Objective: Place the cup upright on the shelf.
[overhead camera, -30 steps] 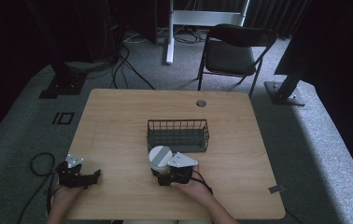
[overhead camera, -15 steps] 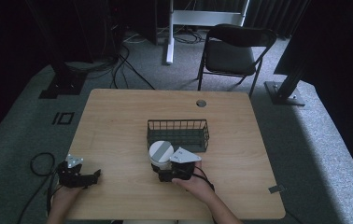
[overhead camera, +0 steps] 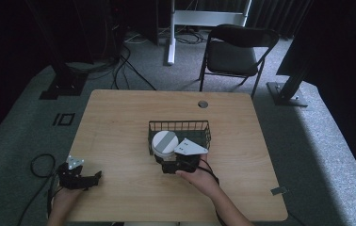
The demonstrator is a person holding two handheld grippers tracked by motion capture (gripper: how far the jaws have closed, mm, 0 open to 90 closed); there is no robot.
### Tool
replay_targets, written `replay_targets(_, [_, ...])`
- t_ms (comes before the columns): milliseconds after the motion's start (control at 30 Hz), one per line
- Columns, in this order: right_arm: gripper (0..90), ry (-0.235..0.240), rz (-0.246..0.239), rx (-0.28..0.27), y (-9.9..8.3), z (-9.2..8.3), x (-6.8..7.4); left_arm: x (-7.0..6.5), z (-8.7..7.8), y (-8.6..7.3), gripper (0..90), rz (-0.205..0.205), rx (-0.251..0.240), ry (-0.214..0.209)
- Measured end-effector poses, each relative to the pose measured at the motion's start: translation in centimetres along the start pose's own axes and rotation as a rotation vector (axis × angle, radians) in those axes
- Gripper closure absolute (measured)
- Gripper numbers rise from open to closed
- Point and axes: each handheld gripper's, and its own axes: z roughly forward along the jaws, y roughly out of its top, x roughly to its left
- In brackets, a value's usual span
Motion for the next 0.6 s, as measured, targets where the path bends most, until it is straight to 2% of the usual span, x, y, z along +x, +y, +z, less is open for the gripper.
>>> replay_targets(133, [18.3, -0.021, 0.003, -0.023, 1.1, -0.4, -0.8, 0.0, 0.0, 0.0, 0.1, 0.0, 0.0, 0.0])
replay_targets(600, [18.3, -0.1, 0.006, -0.057, 3.0, -0.9, -2.7, 0.0, 0.0, 0.0, 0.1, 0.0, 0.0, 0.0])
